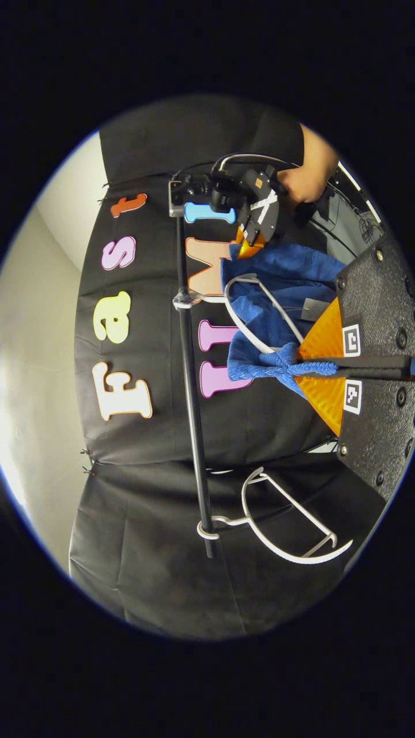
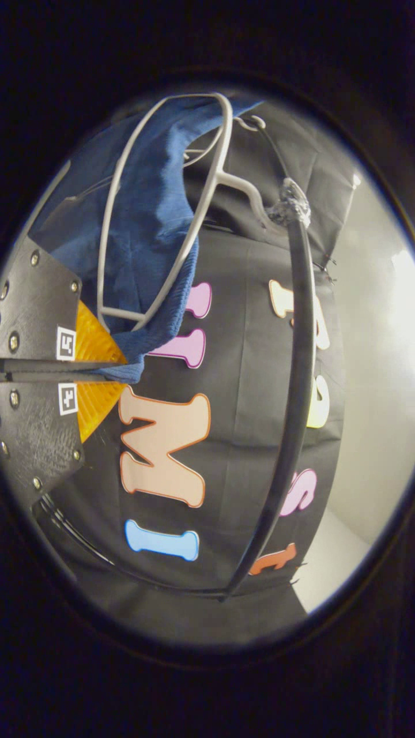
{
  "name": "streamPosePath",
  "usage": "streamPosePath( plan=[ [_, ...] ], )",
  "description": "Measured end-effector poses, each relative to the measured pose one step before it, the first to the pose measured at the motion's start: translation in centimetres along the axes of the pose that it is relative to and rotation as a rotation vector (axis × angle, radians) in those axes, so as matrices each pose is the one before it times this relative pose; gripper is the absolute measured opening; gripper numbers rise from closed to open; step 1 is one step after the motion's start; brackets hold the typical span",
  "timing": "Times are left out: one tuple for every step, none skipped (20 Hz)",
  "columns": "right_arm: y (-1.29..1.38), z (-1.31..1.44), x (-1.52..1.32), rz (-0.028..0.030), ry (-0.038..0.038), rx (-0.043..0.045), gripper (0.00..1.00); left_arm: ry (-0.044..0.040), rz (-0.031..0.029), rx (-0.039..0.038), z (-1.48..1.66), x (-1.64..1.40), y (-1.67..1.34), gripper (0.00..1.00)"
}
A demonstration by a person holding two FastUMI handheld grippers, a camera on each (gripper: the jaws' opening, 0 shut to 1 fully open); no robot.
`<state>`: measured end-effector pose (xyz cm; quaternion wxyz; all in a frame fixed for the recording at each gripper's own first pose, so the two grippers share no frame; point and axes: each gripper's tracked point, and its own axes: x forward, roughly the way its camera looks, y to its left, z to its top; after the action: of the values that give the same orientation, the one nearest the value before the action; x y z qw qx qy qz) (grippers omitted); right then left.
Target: Grasp the clothes on the hanger with both hands and then place them into the laundry hamper below.
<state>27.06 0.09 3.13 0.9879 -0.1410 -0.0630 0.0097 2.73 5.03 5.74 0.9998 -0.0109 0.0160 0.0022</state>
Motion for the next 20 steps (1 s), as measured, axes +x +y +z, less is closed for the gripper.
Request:
streamPosePath(
  plan=[
    [-0.055, -0.067, 0.031, -0.00604, -0.00675, -0.01809, 0.0, -0.00733, 0.00226, 0.0091, 0.282, -0.052, 0.303, 0.0],
    [-0.113, -0.052, 0.139, -0.00662, -0.00393, -0.01151, 0.0, -0.00283, 0.0052, 0.00824, 0.347, -0.227, 0.138, 0.0],
    [-0.069, -0.115, 0.273, -0.00801, -0.0055, -0.00783, 0.0, -0.00372, 0.00297, 0.00306, 0.33, -0.015, 0.246, 0.0],
    [-0.072, -0.041, 0.293, -0.00901, -0.00373, -0.01239, 0.0, 0.00167, -0.0033, -0.00757, 0.058, 0.02, 0.199, 0.0],
    [-0.134, -0.137, 0.337, -0.00944, -0.00487, -0.0176, 0.0, -0.00452, -0.00419, -0.0053, 0.289, -0.004, 0.199, 0.0],
    [-0.091, 0.09, 0.335, -0.00574, -0.0127, -0.02376, 0.0, 0.00218, 0.00434, -0.00569, 0.139, 0.068, 0.53, 0.01],
    [0.002, -0.058, 0.416, -0.00484, -0.01077, -0.02578, 0.0, 0.00336, 0.00937, -0.00119, -0.125, 0.15, 0.685, 0.01],
    [0.057, -0.049, 0.484, -0.00199, -0.01146, -0.02236, 0.0, 0.00449, 0.01047, -0.00223, -0.173, 0.134, 0.548, 0.0],
    [-0.043, -0.142, 0.493, -0.00737, -0.01431, -0.02574, 0.0, 0.01489, 0.013, 0.00214, -0.321, 0.19, 0.498, 0.0],
    [-0.056, -0.148, 0.491, -0.0047, -0.01192, -0.02295, 0.0, 0.01588, 0.00612, 0.00198, -0.511, 0.172, 0.42, 0.0],
    [0.127, -0.274, 0.521, -0.00178, -0.00913, -0.01738, 0.0, 0.01356, -0.00146, 0.00062, -0.432, 0.147, 0.06, 0.0],
    [0.04, -0.088, 0.262, -0.0026, -0.00716, -0.01348, 0.0, 0.00951, -0.00194, 0.00095, -0.425, 0.222, 0.104, 0.0],
    [-0.052, -0.005, 0.3, 0.00048, -0.0125, -0.00802, 0.0, 0.01243, -0.00948, -0.00366, -0.551, 0.31, -0.074, 0.0],
    [-0.177, 0.066, 0.294, -0.00444, -0.01457, -0.01167, 0.0, 0.00505, -0.0088, 0.00798, -0.406, 0.298, -0.084, 0.0],
    [-0.1, 0.011, 0.24, -0.00084, -0.01051, -0.00248, 0.0, 0.00238, 0.00255, 0.00657, -0.366, 0.309, 0.333, 0.0],
    [0.04, -0.165, 0.522, 0.00513, 0.00055, 0.00936, 0.01, 0.00187, -0.00006, 0.00141, -0.306, 0.383, 0.191, 0.0],
    [0.014, -0.405, 0.546, 0.01523, 0.00921, 0.02765, 0.0, 0.00438, -0.00232, -0.00547, -0.307, 0.311, 0.065, 0.0],
    [0.055, -0.305, 0.514, 0.02132, 0.01344, 0.03567, 0.0, 0.00866, -0.00442, -0.00909, -0.442, 0.273, -0.144, 0.0],
    [-0.165, -0.484, 0.245, 0.01315, 0.01002, 0.02334, 0.01, 0.00903, -0.007, -0.0145, -0.383, 0.391, -0.147, 0.0],
    [-0.227, -0.3, 0.19, 0.00274, 0.00838, 0.0117, 0.0, 0.00804, -0.01424, -0.00866, -0.474, 0.386, -0.294, 0.0]
  ],
)
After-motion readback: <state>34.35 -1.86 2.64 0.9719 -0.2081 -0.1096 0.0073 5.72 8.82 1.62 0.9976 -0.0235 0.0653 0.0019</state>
